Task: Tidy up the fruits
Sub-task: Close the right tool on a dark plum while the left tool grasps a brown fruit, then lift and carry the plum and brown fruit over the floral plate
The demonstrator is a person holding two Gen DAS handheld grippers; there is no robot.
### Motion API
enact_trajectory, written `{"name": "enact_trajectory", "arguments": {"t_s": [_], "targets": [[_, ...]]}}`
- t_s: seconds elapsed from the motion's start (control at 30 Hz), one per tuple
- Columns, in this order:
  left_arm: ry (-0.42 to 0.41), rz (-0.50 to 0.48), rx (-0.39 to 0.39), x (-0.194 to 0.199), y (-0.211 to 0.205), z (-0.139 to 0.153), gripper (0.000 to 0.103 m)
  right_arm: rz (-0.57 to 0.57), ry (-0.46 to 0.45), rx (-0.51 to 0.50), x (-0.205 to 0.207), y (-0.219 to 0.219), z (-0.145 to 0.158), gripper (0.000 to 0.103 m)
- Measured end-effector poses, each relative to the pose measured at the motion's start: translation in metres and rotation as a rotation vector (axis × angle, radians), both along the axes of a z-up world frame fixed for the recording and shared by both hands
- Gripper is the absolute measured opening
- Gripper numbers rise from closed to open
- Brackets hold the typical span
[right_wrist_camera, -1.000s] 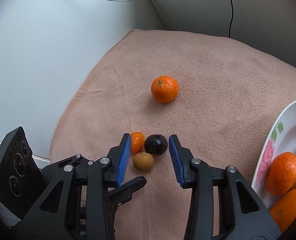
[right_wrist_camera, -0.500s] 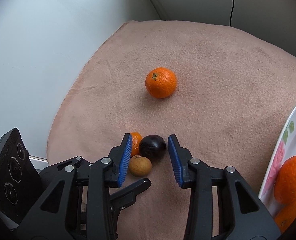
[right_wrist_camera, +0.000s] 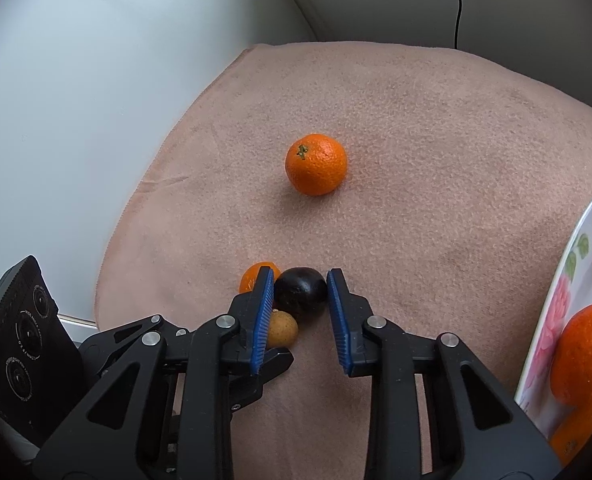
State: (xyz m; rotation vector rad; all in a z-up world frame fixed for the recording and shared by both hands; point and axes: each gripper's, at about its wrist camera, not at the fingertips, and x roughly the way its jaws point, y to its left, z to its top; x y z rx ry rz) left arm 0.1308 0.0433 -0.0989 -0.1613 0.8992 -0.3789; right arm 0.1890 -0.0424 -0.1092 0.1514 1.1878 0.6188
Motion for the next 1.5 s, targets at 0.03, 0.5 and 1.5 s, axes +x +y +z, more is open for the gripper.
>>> {"name": "enact_trajectory", "arguments": {"t_s": [0.03,0.5,1.5], "targets": [[-0.002,0.002,0.001,0.000,0.000,0.001,0.024,-0.001,-0.005,-0.001,0.000,-0.001,0.001,0.028],[-0.057,0.016,-0.008,-0.017,0.004,0.022,0.024,-0.016,-0.081,0.016,-0.018,-0.025,0.035,0.028],[-0.144,-0.071,-0.055,-0.008,-0.056,0.067,0.024,-0.240,-0.315,0.061,-0.067,-0.167,0.116,0.028]]}}
